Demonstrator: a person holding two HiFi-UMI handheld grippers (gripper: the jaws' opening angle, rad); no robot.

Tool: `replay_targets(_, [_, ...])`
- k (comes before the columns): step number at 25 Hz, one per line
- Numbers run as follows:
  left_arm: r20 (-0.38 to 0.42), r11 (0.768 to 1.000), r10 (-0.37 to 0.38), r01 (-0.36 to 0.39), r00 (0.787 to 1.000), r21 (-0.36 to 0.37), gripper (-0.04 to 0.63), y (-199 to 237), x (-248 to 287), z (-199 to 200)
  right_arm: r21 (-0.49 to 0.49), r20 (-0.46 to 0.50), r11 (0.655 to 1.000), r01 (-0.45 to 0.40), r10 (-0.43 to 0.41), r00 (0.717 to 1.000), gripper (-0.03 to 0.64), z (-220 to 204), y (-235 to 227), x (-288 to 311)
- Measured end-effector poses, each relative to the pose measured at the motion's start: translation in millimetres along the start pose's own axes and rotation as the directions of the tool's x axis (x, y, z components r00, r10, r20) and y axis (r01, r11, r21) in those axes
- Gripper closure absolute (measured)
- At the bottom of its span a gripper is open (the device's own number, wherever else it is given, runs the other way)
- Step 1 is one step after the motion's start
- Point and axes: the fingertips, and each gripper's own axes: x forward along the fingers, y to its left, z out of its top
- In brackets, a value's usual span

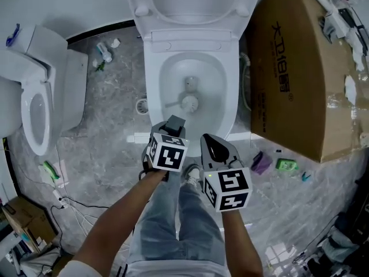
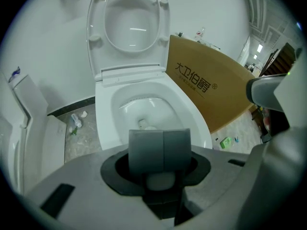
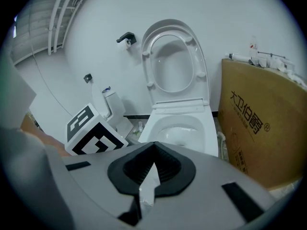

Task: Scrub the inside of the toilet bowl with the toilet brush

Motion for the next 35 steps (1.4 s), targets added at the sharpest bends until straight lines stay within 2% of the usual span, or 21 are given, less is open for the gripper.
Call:
replay_targets(8, [0.046,1.0,0.01,-0.01,0.999,-0.002,0.442,-17.1,-67.1,9.8,-0.021,0.055,1.0,-0.018,0.019,0.998,0.618,30.8,26.6,-39.7])
replay_targets(16, [0.174,0.999,0.018,-0.01,0.985,-0.046,0.442,-36.8,-142.1,45.9,-0.055,0.118,0.998,-0.018,0.024,0.993,0.618,67.5,42.8,-87.0])
replay_targets(20, [0.257,0.998,0.024,-0.008,0.966,-0.062,0.442,-49.3,-185.7,63.9,-0.085,0.152,0.996,-0.016,0.029,0.988,0.618,86.2,50.3,-112.9])
replay_targets(25, [0.32,0.996,0.044,-0.017,0.946,-0.086,0.442,-58.9,-242.9,71.3,-0.12,0.198,0.993,-0.018,0.041,0.979,0.618,107.0,67.3,-144.5])
replay_targets(30, [0.396,0.995,0.07,-0.036,0.916,-0.094,0.442,-64.8,-291.1,73.1,-0.141,0.238,0.99,-0.025,0.058,0.969,0.618,119.4,88.1,-172.4])
replay_targets(35, [0.476,0.996,0.075,-0.038,0.876,-0.087,0.442,-77.9,-331.7,75.6,-0.171,0.281,0.985,-0.032,0.08,0.956,0.618,127.2,104.4,-203.2])
